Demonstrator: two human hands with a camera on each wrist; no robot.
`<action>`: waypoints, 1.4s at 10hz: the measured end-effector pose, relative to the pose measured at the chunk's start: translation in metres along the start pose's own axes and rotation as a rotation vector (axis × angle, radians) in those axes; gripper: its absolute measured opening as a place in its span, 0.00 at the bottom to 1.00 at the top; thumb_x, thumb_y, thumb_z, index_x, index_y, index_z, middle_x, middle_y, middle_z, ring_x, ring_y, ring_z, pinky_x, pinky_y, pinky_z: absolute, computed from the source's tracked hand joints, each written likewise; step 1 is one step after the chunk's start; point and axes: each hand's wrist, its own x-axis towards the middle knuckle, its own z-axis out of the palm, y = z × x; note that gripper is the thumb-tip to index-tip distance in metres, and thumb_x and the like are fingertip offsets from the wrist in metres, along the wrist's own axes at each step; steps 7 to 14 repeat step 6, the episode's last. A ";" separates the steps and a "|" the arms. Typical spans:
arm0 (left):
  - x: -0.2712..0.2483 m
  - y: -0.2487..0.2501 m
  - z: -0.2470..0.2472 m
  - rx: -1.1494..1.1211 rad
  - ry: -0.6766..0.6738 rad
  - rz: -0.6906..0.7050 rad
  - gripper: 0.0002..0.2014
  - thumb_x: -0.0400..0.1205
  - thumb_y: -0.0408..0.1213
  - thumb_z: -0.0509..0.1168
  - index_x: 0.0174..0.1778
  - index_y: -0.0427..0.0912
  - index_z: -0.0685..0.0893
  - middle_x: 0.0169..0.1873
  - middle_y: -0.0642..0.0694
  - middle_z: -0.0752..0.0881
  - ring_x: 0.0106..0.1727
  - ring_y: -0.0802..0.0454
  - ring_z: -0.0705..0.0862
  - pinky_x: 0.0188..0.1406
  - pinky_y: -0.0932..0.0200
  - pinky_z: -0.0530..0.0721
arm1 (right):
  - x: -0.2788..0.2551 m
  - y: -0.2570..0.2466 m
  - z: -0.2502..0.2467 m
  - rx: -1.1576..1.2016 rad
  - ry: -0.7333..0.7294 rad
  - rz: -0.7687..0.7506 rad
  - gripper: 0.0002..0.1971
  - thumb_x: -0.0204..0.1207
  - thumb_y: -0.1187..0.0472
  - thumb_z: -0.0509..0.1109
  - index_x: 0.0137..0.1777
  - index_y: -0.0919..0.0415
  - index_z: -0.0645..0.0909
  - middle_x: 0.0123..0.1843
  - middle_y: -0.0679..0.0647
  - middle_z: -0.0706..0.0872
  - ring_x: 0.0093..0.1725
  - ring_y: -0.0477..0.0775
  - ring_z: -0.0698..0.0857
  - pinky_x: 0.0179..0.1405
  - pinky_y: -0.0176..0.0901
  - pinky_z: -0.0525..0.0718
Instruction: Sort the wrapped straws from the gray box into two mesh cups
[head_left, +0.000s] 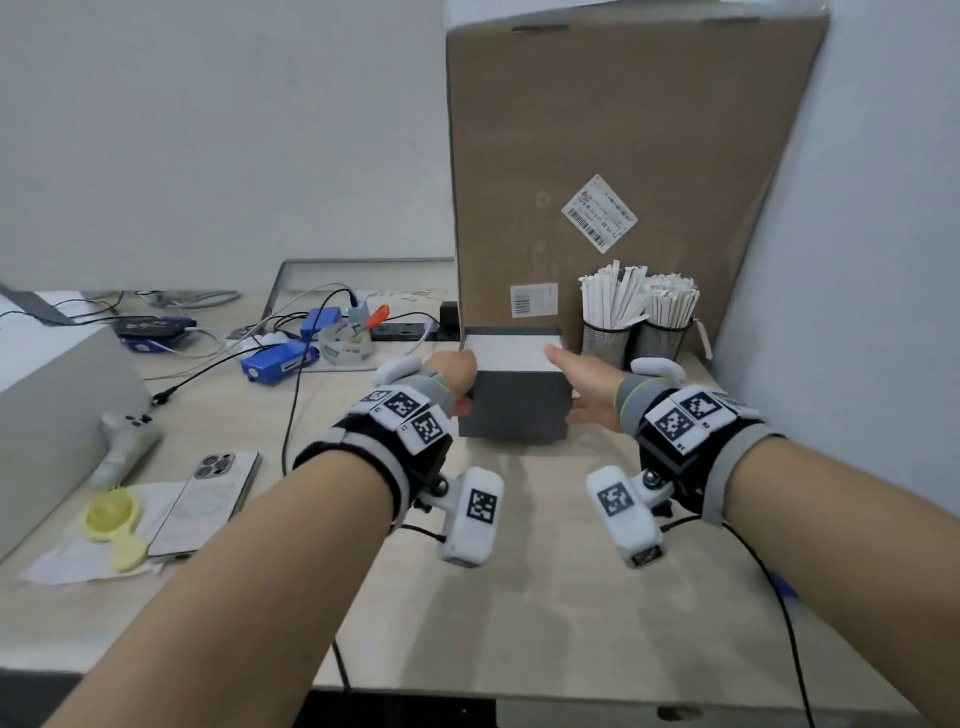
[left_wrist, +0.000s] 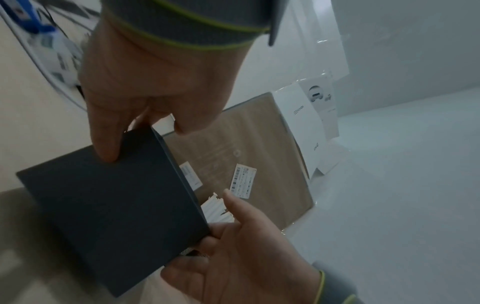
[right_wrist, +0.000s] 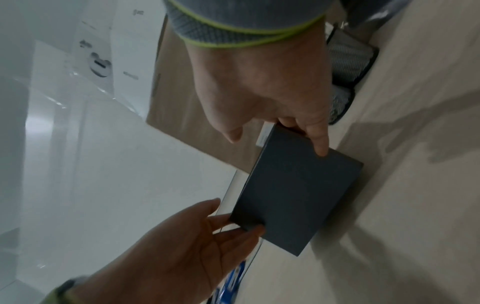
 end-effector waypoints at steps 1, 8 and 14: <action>0.022 0.011 0.022 -0.064 -0.035 0.011 0.21 0.87 0.40 0.52 0.71 0.30 0.74 0.66 0.31 0.80 0.67 0.33 0.81 0.57 0.47 0.84 | 0.033 -0.002 -0.024 0.015 0.045 -0.006 0.49 0.56 0.29 0.64 0.77 0.52 0.66 0.66 0.49 0.73 0.64 0.55 0.74 0.44 0.47 0.82; 0.096 0.033 0.052 -0.055 -0.027 -0.084 0.22 0.88 0.42 0.49 0.73 0.33 0.71 0.69 0.36 0.77 0.70 0.36 0.76 0.63 0.46 0.77 | 0.109 -0.012 -0.047 -0.209 0.241 -0.138 0.27 0.70 0.33 0.53 0.47 0.58 0.75 0.45 0.55 0.79 0.45 0.57 0.79 0.51 0.48 0.74; 0.096 0.033 0.052 -0.055 -0.027 -0.084 0.22 0.88 0.42 0.49 0.73 0.33 0.71 0.69 0.36 0.77 0.70 0.36 0.76 0.63 0.46 0.77 | 0.109 -0.012 -0.047 -0.209 0.241 -0.138 0.27 0.70 0.33 0.53 0.47 0.58 0.75 0.45 0.55 0.79 0.45 0.57 0.79 0.51 0.48 0.74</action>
